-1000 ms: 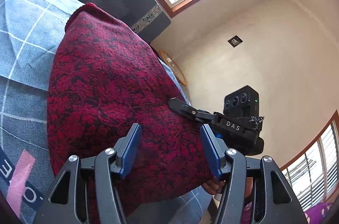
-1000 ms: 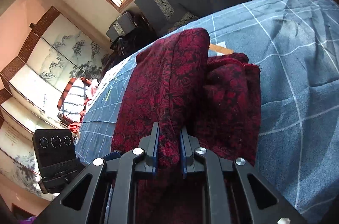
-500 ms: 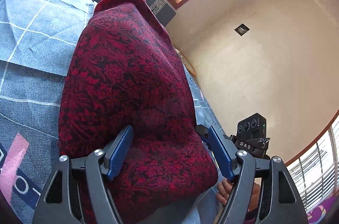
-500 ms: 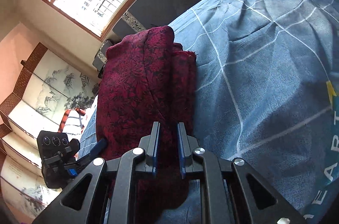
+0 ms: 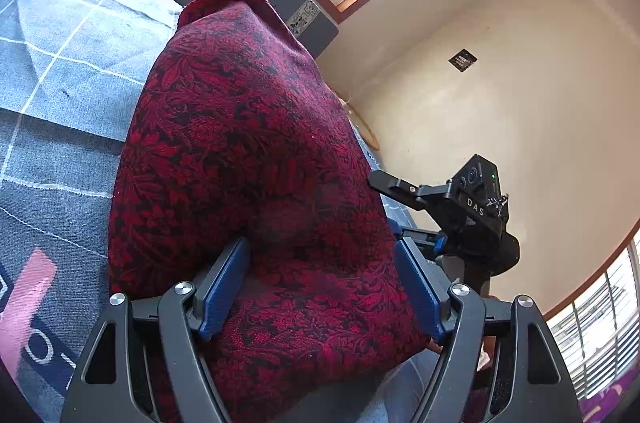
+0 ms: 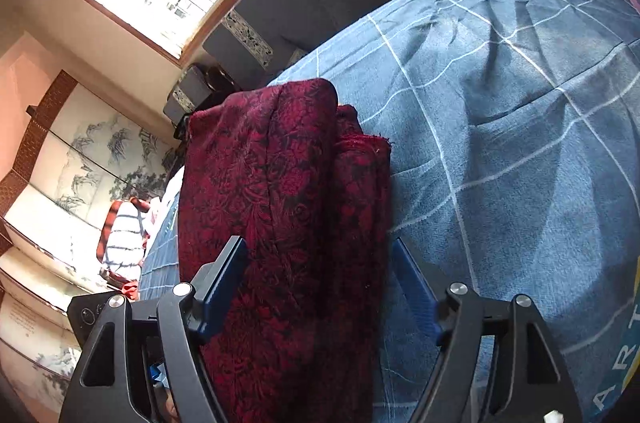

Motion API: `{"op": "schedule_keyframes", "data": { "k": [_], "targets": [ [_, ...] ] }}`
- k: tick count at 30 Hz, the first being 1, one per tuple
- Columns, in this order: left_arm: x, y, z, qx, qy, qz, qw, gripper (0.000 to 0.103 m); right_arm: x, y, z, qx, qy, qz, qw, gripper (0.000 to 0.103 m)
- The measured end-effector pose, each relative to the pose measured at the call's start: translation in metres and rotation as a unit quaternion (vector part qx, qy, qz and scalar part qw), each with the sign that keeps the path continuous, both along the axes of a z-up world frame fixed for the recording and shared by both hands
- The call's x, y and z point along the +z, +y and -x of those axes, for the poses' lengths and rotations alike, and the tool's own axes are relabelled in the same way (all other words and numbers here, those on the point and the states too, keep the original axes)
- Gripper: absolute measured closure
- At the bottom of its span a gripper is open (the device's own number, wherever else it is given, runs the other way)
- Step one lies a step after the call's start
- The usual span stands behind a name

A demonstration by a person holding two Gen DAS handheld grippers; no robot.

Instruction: Fold small clothes

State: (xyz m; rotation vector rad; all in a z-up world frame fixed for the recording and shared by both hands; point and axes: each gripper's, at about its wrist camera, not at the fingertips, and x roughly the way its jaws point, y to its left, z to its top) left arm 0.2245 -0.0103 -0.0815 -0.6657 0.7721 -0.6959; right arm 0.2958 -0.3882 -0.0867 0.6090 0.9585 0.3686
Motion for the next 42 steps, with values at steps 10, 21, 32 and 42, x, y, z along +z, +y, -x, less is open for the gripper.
{"op": "schedule_keyframes", "data": {
  "k": [10,21,32,42],
  "targets": [
    [0.001,0.022,-0.006,0.037,0.023,0.055,0.9975,0.027,0.033,0.064,-0.045,0.095,-0.110,0.022,0.989,0.080],
    [0.011,-0.006,-0.004,-0.016,-0.017,-0.040,0.9989,0.024,-0.033,0.006,-0.039,0.046,-0.060,-0.044,0.996,0.080],
    [-0.004,0.015,-0.030,-0.008,-0.002,-0.007,0.9999,0.023,-0.001,0.010,0.020,0.041,-0.054,-0.005,0.998,0.041],
    [0.008,0.035,-0.027,0.018,0.029,0.053,0.9980,0.019,0.004,0.004,0.072,0.027,-0.089,-0.022,0.995,0.095]
  ]
}}
